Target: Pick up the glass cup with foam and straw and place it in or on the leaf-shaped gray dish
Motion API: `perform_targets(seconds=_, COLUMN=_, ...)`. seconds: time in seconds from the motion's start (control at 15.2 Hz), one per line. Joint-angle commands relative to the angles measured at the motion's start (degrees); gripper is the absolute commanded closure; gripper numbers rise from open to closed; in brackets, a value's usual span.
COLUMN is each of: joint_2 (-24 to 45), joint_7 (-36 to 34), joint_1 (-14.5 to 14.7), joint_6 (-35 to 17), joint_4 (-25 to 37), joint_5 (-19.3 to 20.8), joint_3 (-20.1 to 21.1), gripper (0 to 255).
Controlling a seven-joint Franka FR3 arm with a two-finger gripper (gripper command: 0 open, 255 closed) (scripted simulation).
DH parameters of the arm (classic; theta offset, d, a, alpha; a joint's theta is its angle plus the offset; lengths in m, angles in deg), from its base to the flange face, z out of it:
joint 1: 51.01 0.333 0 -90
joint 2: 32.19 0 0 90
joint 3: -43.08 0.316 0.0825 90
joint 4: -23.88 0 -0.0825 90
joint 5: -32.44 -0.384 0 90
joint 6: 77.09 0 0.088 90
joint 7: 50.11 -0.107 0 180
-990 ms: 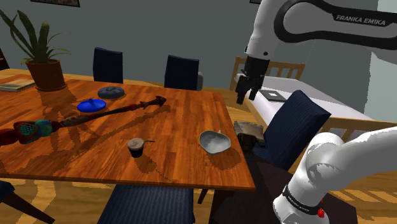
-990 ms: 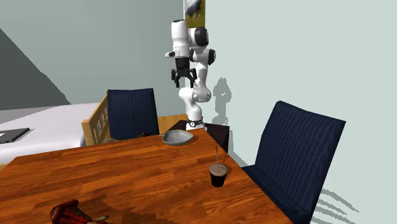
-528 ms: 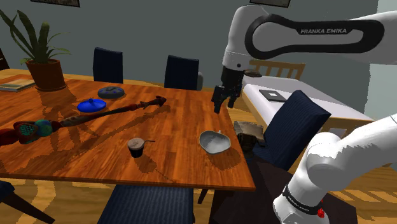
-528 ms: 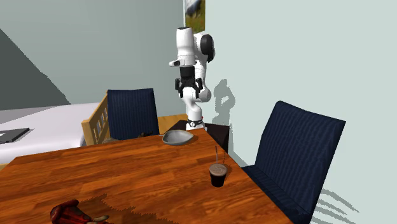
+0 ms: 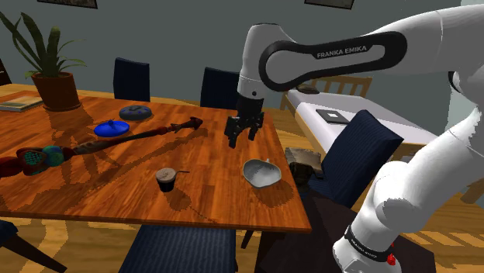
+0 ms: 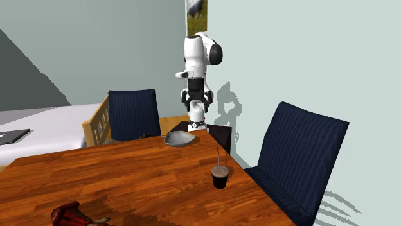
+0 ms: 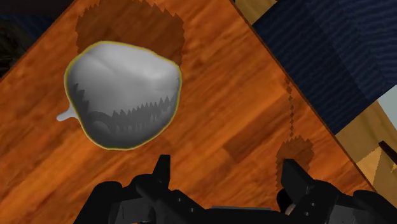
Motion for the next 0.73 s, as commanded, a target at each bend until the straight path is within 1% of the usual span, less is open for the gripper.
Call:
perform_targets(seconds=0.0, joint_2=3.89, joint_7=-1.66, joint_1=0.23, joint_6=-2.68, joint_4=1.69, joint_5=0.65, joint_3=1.54, gripper=0)
perform_targets(seconds=0.33, joint_2=14.33, joint_7=-5.86, joint_1=0.81, joint_6=-7.52, joint_4=7.96, joint_5=4.07, joint_3=4.52, gripper=0)
perform_targets(seconds=0.66, joint_2=25.35, joint_7=-10.56, joint_1=2.38, joint_6=-10.50, joint_4=16.17, joint_5=9.20, joint_3=6.32, gripper=0)
